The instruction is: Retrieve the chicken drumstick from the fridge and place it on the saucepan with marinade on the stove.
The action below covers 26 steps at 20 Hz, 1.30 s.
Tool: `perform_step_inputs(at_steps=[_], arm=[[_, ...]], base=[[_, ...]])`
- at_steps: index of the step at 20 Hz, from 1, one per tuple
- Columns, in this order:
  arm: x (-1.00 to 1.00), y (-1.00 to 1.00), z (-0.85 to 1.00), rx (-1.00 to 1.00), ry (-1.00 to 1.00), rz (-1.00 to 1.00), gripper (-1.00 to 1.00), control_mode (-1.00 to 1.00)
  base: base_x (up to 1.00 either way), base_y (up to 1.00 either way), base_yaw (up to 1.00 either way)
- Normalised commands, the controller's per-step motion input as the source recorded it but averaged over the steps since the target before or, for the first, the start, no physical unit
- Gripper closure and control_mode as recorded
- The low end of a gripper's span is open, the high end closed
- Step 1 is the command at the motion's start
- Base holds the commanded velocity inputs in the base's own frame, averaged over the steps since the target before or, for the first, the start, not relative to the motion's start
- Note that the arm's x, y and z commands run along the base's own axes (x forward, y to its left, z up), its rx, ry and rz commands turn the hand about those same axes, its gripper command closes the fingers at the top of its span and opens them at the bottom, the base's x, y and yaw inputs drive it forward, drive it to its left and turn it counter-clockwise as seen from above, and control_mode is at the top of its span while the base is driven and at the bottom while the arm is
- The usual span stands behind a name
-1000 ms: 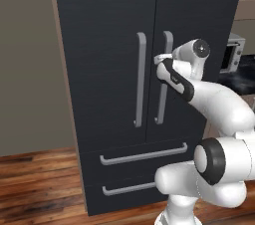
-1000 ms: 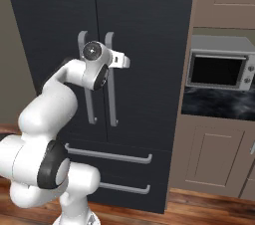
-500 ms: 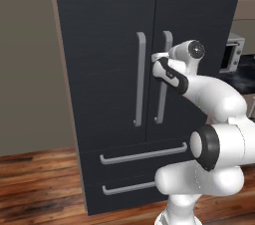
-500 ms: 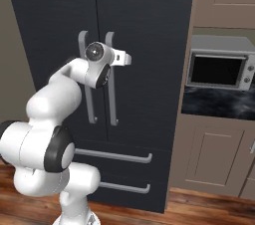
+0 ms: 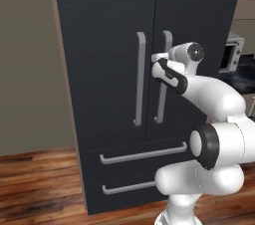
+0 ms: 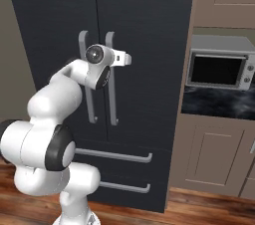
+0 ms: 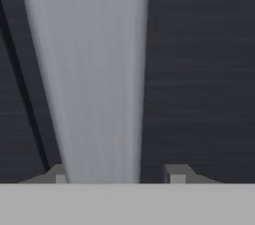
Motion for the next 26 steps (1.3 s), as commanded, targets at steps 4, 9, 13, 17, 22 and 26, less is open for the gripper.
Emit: perform_step_inputs(at_steps=[4,9,13,17,22,26], arm=[[-0.33,-0.05,0.12,0.01,0.11,0.00,1.00,-1.00],[-0.97,-0.42,0.13,0.05,0.07,0.00,1.00,-1.00],[-0.95,-0.52,0.00,0.02,0.00,0.00,1.00,-1.00],[-0.44,-0.49,0.00,0.00,0.00,0.00,1.00,-1.00],[-0.12,-0.47,0.00,0.00,0.00,0.00,1.00,-1.00],[-0.16,-0.62,0.00,0.00,0.00,0.00,1.00,-1.00]], base=[[0.00,0.00,0.00],[0.00,0.00,0.00],[0.00,0.00,0.00],[0.00,0.00,0.00],[0.00,0.00,0.00],[0.00,0.00,0.00]])
